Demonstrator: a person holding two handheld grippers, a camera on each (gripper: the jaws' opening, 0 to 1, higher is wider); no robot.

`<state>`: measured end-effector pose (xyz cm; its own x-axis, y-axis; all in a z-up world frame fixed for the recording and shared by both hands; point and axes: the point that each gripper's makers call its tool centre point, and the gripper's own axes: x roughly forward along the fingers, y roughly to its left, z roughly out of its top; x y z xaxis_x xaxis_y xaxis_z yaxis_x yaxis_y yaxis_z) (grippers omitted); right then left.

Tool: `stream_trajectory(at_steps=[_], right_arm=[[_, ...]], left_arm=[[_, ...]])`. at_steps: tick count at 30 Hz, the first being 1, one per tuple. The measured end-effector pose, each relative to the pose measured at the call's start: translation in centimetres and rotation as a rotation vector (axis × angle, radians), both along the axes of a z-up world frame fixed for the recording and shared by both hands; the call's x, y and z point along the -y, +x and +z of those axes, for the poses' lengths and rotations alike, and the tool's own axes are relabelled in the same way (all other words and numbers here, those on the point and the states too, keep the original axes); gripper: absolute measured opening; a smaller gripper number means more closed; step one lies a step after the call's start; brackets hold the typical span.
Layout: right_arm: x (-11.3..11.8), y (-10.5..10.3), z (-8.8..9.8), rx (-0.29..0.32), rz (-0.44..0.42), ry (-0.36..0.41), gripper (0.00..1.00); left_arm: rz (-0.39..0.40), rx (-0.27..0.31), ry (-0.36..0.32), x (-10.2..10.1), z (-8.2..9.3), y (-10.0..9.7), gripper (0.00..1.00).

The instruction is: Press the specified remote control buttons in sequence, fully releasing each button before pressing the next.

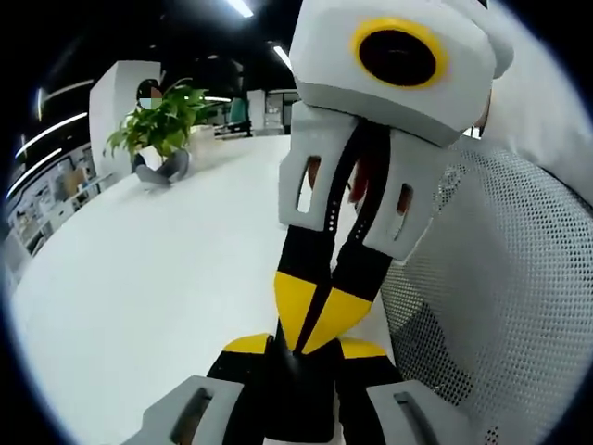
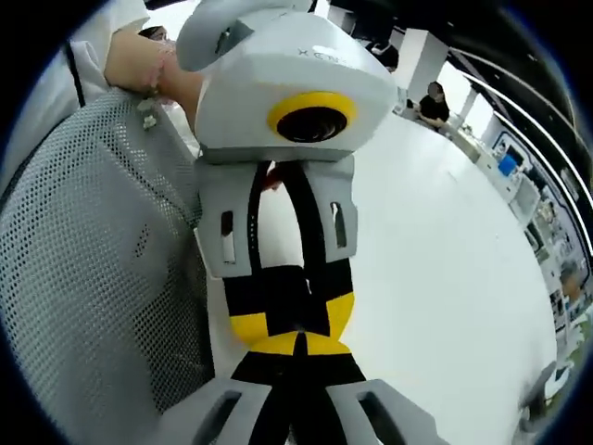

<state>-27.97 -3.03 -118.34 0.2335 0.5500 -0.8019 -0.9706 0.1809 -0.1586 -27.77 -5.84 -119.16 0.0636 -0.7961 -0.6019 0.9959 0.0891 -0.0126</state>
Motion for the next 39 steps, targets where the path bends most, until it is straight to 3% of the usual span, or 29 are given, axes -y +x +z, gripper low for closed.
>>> stream_trajectory(at_steps=[7, 12, 16, 17, 20, 24, 27, 31, 35, 37, 39], right_arm=[[0.0, 0.0, 0.1, 0.054, -0.001, 0.041, 0.00], [0.1, 0.2, 0.3, -0.053, -0.091, 0.142, 0.00], [1.2, 0.3, 0.4, -0.078, -0.114, 0.117, 0.00], [1.6, 0.2, 0.5, -0.096, -0.139, 0.126, 0.01], [2.6, 0.7, 1.5, -0.119, -0.226, 0.198, 0.20], [4.7, 0.9, 0.7, -0.111, -0.190, 0.122, 0.25], [4.5, 1.1, 0.2, -0.135, -0.177, 0.126, 0.33], [4.3, 1.0, -0.4, -0.144, -0.125, 0.090, 0.30], [3.9, 0.8, -0.6, -0.172, -0.126, 0.120, 0.32], [4.1, 0.3, -1.3, -0.174, -0.091, 0.083, 0.28], [3.7, 0.1, -1.2, -0.141, -0.045, 0.092, 0.28]], left_arm=[[0.030, 0.001, 0.038, 0.1, 0.0, 0.0, 0.26], [-0.029, 0.002, 0.150, -0.1, -0.1, -0.1, 0.26], [-0.022, -0.012, 0.187, 0.2, -0.1, 0.0, 0.25], [-0.016, -0.015, 0.192, 0.2, -0.1, 0.0, 0.25], [-0.008, -0.019, 0.211, 0.2, -0.2, 0.0, 0.25], [-0.017, -0.023, 0.255, 0.2, -0.2, 0.0, 0.25], [-0.018, -0.022, 0.291, 0.2, -0.2, 0.0, 0.25], [-0.001, -0.023, 0.306, 0.1, -0.3, -0.1, 0.25], [0.003, -0.023, 0.314, 0.0, -0.3, 0.0, 0.25], [-0.002, -0.023, 0.332, 0.1, -0.3, 0.0, 0.25], [-0.011, -0.016, 0.357, 0.2, -0.3, 0.0, 0.25]])
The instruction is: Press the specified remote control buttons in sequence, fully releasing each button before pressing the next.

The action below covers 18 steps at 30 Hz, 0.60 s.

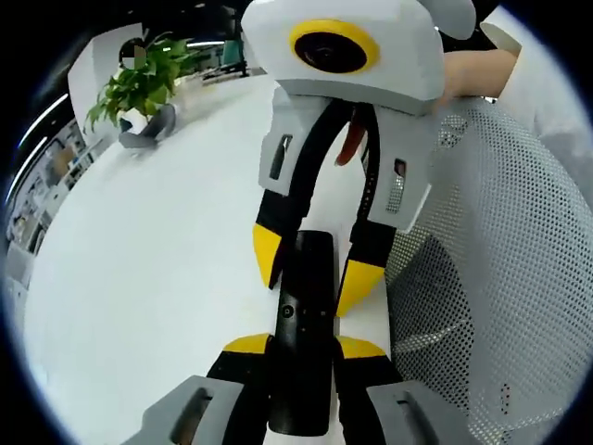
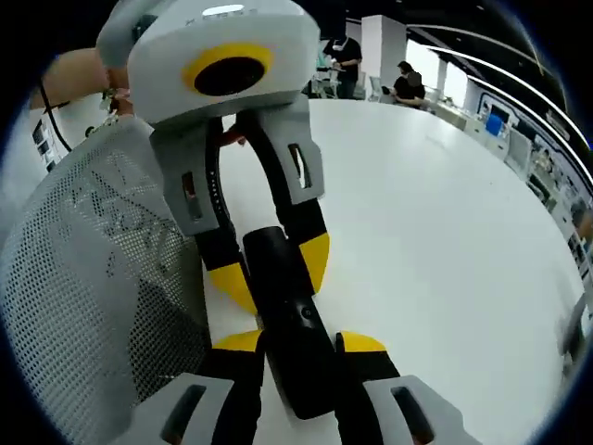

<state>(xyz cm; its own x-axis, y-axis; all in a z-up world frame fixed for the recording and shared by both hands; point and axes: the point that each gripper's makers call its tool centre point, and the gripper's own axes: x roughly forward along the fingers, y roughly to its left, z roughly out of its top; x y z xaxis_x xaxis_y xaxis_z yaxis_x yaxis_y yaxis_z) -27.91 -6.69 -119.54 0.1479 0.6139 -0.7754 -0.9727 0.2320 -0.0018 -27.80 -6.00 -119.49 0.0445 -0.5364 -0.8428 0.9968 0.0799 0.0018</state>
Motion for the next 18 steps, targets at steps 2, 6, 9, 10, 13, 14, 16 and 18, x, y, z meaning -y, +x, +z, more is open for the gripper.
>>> stream_trajectory(at_steps=[2, 6, 9, 10, 13, 14, 16, 18], right_arm=[[0.10, -0.08, -0.09, -0.007, -0.008, -0.006, 0.28], [0.18, 0.07, -0.05, 0.006, 0.009, -0.003, 0.25], [0.05, -0.11, -0.02, 0.017, 0.030, -0.003, 0.24], [0.04, -0.14, 0.00, 0.018, 0.031, -0.005, 0.24], [-0.06, -0.28, 0.08, 0.026, 0.044, -0.007, 0.23], [-0.05, -0.27, 0.10, 0.026, 0.045, -0.006, 0.23], [-0.07, -0.27, 0.12, 0.027, 0.049, -0.005, 0.23], [-0.10, -0.29, 0.11, 0.028, 0.052, -0.005, 0.23]], left_arm=[[-0.004, 0.002, 0.011, 0.00, -0.07, -0.01, 0.25], [-0.003, 0.002, 0.037, 0.01, -0.10, -0.01, 0.25], [-0.006, 0.006, 0.057, 0.02, -0.10, -0.12, 0.25], [-0.005, 0.006, 0.061, 0.00, -0.11, -0.10, 0.25], [-0.004, 0.005, 0.064, -0.05, -0.15, -0.06, 0.25], [-0.002, 0.006, 0.063, -0.05, -0.15, -0.07, 0.25], [0.013, 0.007, 0.061, -0.08, -0.12, -0.09, 0.25], [0.025, 0.004, 0.054, -0.11, -0.13, -0.08, 0.25]])
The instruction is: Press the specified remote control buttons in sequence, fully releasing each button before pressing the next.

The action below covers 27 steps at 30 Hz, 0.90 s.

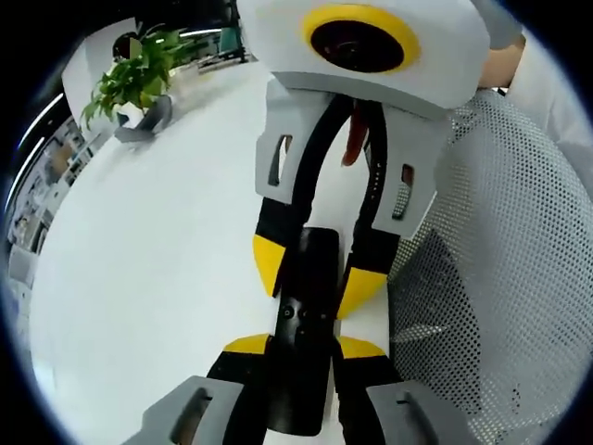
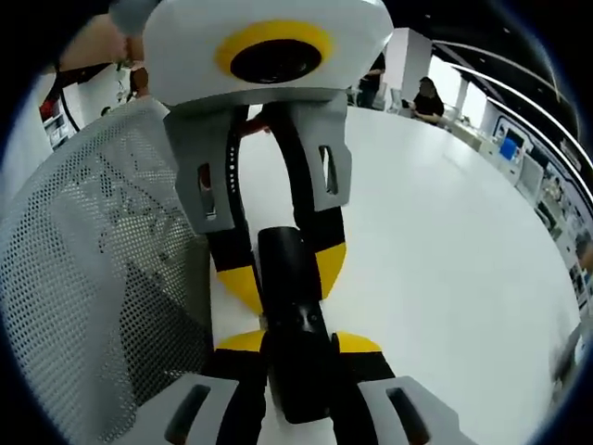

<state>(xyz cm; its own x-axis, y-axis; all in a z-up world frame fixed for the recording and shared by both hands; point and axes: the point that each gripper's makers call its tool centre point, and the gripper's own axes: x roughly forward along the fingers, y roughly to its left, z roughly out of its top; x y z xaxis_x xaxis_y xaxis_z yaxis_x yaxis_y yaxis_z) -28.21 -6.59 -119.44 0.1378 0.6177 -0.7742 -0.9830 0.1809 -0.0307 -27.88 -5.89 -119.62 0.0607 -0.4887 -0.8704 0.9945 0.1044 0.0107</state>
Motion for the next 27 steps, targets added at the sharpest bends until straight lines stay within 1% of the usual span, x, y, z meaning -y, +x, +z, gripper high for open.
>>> stream_trajectory(at_steps=[7, 11, 17, 18, 19, 20, 22, 23, 24, 26, 27], right_arm=[[0.0, 0.0, 0.0, -0.003, 0.000, 0.003, 0.23], [-0.1, 0.0, 0.0, -0.014, -0.011, 0.012, 0.23], [-0.1, 0.0, 0.0, -0.017, -0.012, 0.018, 0.23], [-0.1, 0.1, 0.0, -0.016, -0.013, 0.019, 0.23], [-0.1, 0.1, 0.0, -0.016, -0.014, 0.019, 0.23], [-0.1, 0.1, -0.1, -0.016, -0.015, 0.021, 0.23], [-0.1, 0.1, -0.1, -0.016, -0.015, 0.023, 0.23], [-0.1, 0.1, 0.0, -0.016, -0.015, 0.024, 0.23], [-0.1, 0.1, 0.0, -0.016, -0.015, 0.025, 0.23], [-0.1, 0.1, -0.1, -0.016, -0.018, 0.028, 0.23], [-0.1, 0.1, -0.1, -0.017, -0.020, 0.030, 0.23]], left_arm=[[0.019, -0.002, 0.001, 0.0, 0.0, 0.0, 0.26], [0.065, -0.007, -0.028, -0.1, 0.1, 0.0, 0.26], [0.168, -0.017, -0.085, 0.1, 0.3, 0.0, 0.29], [0.192, -0.003, -0.065, -0.3, 0.3, 0.2, 0.32], [0.206, 0.046, -0.048, -0.8, 0.4, 0.6, 0.33], [0.201, 0.064, -0.061, -0.8, 0.7, 0.5, 0.33], [0.232, 0.073, -0.090, -1.1, 1.5, 0.2, 0.34], [0.274, 0.088, -0.119, -1.3, 2.1, 0.4, 0.35], [0.290, 0.089, -0.132, -1.4, 2.4, 0.5, 0.38], [0.361, 0.095, -0.200, -1.8, 3.7, 0.8, 0.42], [0.400, 0.115, -0.230, -2.3, 4.4, 1.1, 0.44]])
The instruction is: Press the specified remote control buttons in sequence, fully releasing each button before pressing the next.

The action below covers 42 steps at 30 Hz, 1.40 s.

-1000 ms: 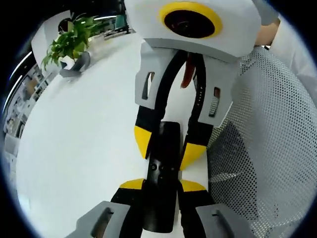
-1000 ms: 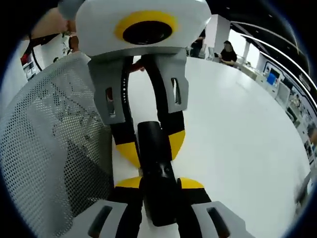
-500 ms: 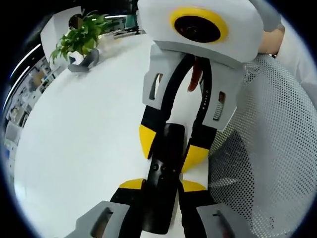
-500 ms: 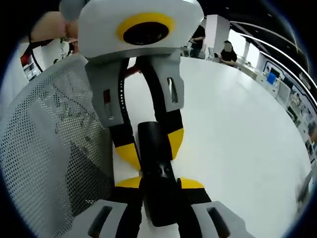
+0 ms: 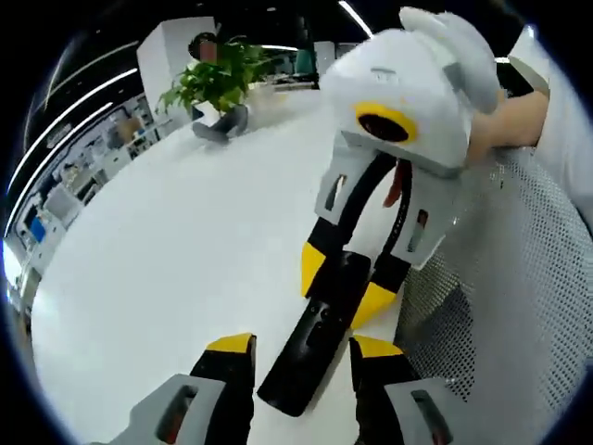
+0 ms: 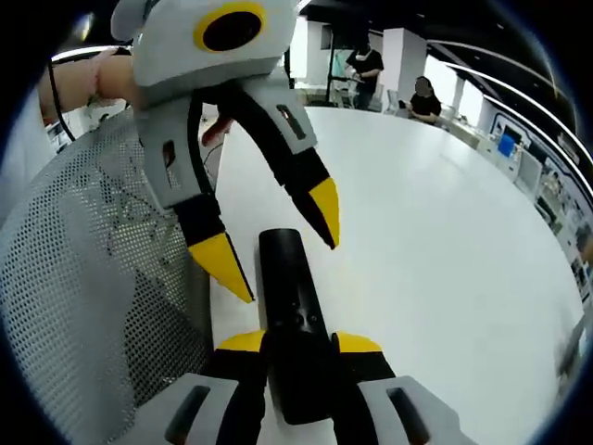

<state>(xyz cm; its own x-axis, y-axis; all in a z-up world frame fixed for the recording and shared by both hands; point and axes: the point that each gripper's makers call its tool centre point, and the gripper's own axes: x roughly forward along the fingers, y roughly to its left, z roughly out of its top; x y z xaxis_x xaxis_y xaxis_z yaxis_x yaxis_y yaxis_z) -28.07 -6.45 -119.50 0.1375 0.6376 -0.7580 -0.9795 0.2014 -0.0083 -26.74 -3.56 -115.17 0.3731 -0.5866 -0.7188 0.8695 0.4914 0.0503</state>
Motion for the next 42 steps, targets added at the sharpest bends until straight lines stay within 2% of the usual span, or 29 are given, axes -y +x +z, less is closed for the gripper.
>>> stream_trajectory(at_steps=[5, 7, 10, 13, 14, 16, 19, 22, 27, 30, 31, 34, 35, 36, 38, 42], right_arm=[[-0.1, 0.1, 0.0, 0.001, -0.004, 0.004, 0.23], [-0.1, 0.1, 0.0, 0.001, -0.006, 0.006, 0.23], [-0.1, 0.1, 0.0, 0.002, -0.009, 0.009, 0.23], [-0.2, 0.1, 0.0, 0.002, -0.011, 0.011, 0.23], [-0.2, 0.1, 0.0, 0.002, -0.012, 0.011, 0.23], [-0.2, 0.1, 0.0, 0.002, -0.013, 0.011, 0.23], [-0.1, 0.1, 0.0, 0.002, -0.015, 0.012, 0.23], [-0.1, 0.1, 0.0, 0.002, -0.016, 0.014, 0.23], [-0.1, 0.1, 0.0, 0.002, -0.017, 0.015, 0.23], [-0.1, 0.1, 0.0, 0.001, -0.018, 0.016, 0.23], [-0.1, 0.1, 0.0, 0.001, -0.019, 0.015, 0.23], [-0.1, 0.1, 0.0, 0.001, -0.021, 0.014, 0.23], [-0.2, 0.2, 0.0, 0.001, -0.023, 0.014, 0.23], [-0.2, 0.2, 0.0, 0.001, -0.024, 0.014, 0.23], [-0.2, 0.2, 0.0, 0.000, -0.029, 0.012, 0.23], [-0.3, 0.2, 0.1, -0.019, -0.055, 0.024, 0.24]], left_arm=[[0.115, 0.071, -0.089, -1.8, 3.0, 0.7, 0.51], [0.177, 0.132, -0.143, -2.6, 4.9, 1.0, 0.56], [0.240, 0.177, -0.204, -3.0, 6.8, 1.1, 0.60], [0.259, 0.236, -0.243, -2.8, 8.3, 0.8, 0.63], [0.277, 0.273, -0.278, -2.7, 9.1, 0.9, 0.65], [0.318, 0.311, -0.371, -2.5, 10.5, 0.7, 0.69], [0.365, 0.340, -0.437, -3.2, 11.4, 0.7, 0.75], [0.382, 0.369, -0.438, -4.1, 11.6, 0.6, 0.79], [0.486, 0.419, -0.485, -6.4, 12.4, 0.4, 0.85], [0.557, 0.493, -0.523, -8.0, 13.2, 0.7, 0.96], [0.607, 0.524, -0.569, -8.7, 13.8, 0.9, 1.00], [0.690, 0.553, -0.667, -10.3, 14.6, 0.9, 1.00], [0.713, 0.561, -0.670, -10.9, 14.6, 0.9, 1.00], [0.747, 0.581, -0.641, -11.8, 14.4, 0.8, 1.00], [0.799, 0.592, -0.541, -13.2, 13.2, 0.7, 1.00], [0.847, 0.552, -0.440, -14.2, 11.0, 0.4, 1.00]])
